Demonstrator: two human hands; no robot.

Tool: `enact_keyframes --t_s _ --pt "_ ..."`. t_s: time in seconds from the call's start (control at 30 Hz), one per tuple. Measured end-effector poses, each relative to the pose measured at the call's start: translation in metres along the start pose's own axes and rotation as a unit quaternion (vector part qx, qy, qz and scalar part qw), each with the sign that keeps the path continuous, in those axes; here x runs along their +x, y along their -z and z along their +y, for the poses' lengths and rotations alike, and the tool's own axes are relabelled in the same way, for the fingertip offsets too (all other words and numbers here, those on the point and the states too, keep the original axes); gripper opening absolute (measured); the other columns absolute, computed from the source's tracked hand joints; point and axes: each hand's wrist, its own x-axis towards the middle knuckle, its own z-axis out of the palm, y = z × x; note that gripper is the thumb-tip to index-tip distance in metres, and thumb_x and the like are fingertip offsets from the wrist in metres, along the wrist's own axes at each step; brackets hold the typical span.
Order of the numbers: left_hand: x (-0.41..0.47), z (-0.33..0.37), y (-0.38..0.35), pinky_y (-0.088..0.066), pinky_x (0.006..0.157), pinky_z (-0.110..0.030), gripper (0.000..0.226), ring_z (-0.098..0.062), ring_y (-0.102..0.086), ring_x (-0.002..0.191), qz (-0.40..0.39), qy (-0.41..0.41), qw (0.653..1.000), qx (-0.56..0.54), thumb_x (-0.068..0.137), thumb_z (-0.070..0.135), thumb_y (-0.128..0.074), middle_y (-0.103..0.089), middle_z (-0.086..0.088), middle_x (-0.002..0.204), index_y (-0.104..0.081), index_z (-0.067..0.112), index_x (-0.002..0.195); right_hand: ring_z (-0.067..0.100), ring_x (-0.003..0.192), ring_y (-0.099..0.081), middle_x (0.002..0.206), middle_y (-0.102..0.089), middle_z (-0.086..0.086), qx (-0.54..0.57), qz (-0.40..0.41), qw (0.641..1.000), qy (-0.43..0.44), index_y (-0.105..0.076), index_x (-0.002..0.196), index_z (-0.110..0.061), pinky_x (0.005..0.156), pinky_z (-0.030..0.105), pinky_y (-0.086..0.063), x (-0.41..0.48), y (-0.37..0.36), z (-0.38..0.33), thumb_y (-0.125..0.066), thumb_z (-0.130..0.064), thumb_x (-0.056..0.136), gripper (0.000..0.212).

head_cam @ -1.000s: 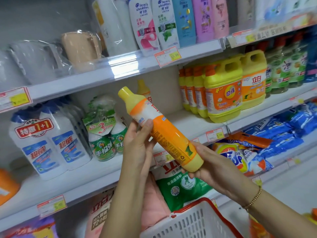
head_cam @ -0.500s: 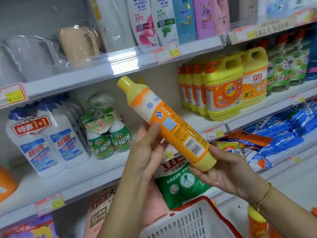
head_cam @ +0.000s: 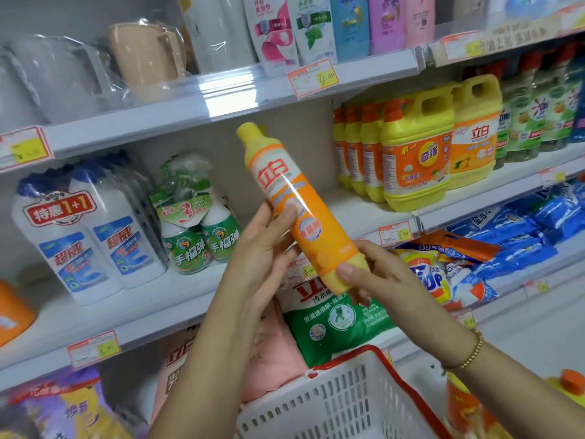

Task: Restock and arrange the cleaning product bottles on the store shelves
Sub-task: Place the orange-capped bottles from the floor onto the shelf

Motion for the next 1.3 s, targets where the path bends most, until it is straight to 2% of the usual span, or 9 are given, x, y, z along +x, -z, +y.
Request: enact_keyframes --t_s 0.07,0.2,0.4,0.5,0.63,0.73,0.93,1.07,1.3 --pt "-0.002 -0.001 0.002 -0.056 0.087 -0.039 0.052 -0.022 -0.066 0.096 -0.018 0.028 0.999 -0.018 0.076 0.016 -0.063 -0.069 -0.009 0.111 -0.057 0.012 0.128 0.015 0.056 -0.05 0.074 -0.062 0.009 0.131 -0.041 0.989 -0.048 -0.062 0.096 -0.005 0.05 0.02 -0.04 -0.002 -0.005 -0.009 -0.058 -0.043 0.08 0.042" --pt "-0.002 -0.006 -0.001 -0.054 0.086 -0.043 0.064 -0.032 -0.065 0.102 0.015 0.12 0.992 -0.033 0.072 0.024 -0.064 -0.067 -0.023 0.113 -0.053 -0.002 0.129 0.024 0.06 -0.046 0.074 -0.058 0.02 0.302 -0.093 0.936 -0.154 -0.064 0.094 -0.006 0.043 0.019 -0.04 0.0 -0.013 -0.031 -0.062 -0.039 0.084 0.035" --pt "-0.002 -0.013 -0.001 -0.058 0.074 -0.037 0.049 -0.024 -0.072 0.074 0.012 0.184 0.982 -0.033 0.072 0.025 -0.063 -0.073 -0.017 0.084 -0.059 -0.004 0.112 0.016 0.044 -0.045 0.067 -0.052 0.018 0.334 -0.139 0.907 -0.214 -0.057 0.088 -0.006 0.038 0.016 -0.033 0.002 -0.014 -0.034 -0.054 -0.039 0.083 0.033" --pt "0.0 -0.008 0.002 -0.059 0.069 -0.035 0.048 -0.023 -0.072 0.075 0.009 0.183 0.983 0.011 0.071 0.022 -0.064 -0.072 -0.017 0.092 -0.059 -0.002 0.113 0.021 0.059 -0.049 0.073 -0.058 0.019 0.265 -0.153 0.926 -0.221 -0.055 0.096 -0.005 0.045 0.017 -0.042 0.004 -0.008 -0.023 -0.058 -0.032 0.084 0.029" --pt "0.0 -0.005 -0.001 -0.06 0.06 -0.028 0.024 -0.015 -0.071 0.072 0.03 0.149 0.972 0.181 0.083 0.024 -0.068 -0.075 -0.006 0.09 -0.066 0.01 0.103 0.018 0.059 -0.058 0.08 -0.066 0.015 0.011 -0.132 0.974 -0.183 -0.05 0.112 -0.008 0.055 0.022 -0.05 0.007 -0.005 -0.007 -0.056 -0.025 0.092 0.027" --pt "0.0 -0.005 0.001 -0.054 0.051 -0.02 0.027 -0.008 -0.072 0.068 0.048 0.114 0.957 0.263 0.082 0.03 -0.071 -0.075 0.0 0.092 -0.066 0.017 0.105 0.015 0.07 -0.066 0.093 -0.067 0.001 -0.159 -0.088 0.973 -0.144 -0.046 0.119 -0.023 0.063 0.02 -0.054 0.013 -0.009 0.0 -0.066 -0.032 0.086 0.039" --pt "0.024 0.009 0.018 -0.057 0.067 -0.028 0.024 -0.011 -0.071 0.075 0.149 -0.027 0.935 0.319 0.072 0.019 -0.081 -0.073 0.005 0.087 -0.067 0.019 0.091 -0.003 0.07 -0.062 0.09 -0.065 -0.013 -0.216 -0.054 0.974 -0.051 -0.051 0.116 -0.031 0.06 0.012 -0.048 0.054 -0.026 0.01 -0.072 -0.035 0.081 0.042" --pt "0.046 0.002 0.035 -0.046 0.063 -0.018 0.036 0.003 -0.059 0.071 0.23 -0.118 0.858 0.444 0.071 0.023 -0.083 -0.061 0.016 0.084 -0.059 0.026 0.097 0.009 0.088 -0.065 0.098 -0.071 -0.001 -0.262 0.022 0.964 -0.046 -0.068 0.108 -0.014 0.08 0.018 -0.049 0.11 -0.023 0.024 -0.072 -0.031 0.082 0.032" --pt "0.097 -0.01 0.064 -0.045 0.071 -0.025 0.038 -0.016 -0.062 0.089 0.272 -0.162 0.827 0.465 0.077 0.029 -0.077 -0.066 -0.002 0.105 -0.061 0.017 0.11 0.019 0.114 -0.057 0.128 -0.06 0.008 -0.292 0.072 0.949 -0.097 -0.055 0.129 -0.007 0.089 0.021 -0.039 0.19 -0.007 0.054 -0.072 -0.028 0.082 0.054"
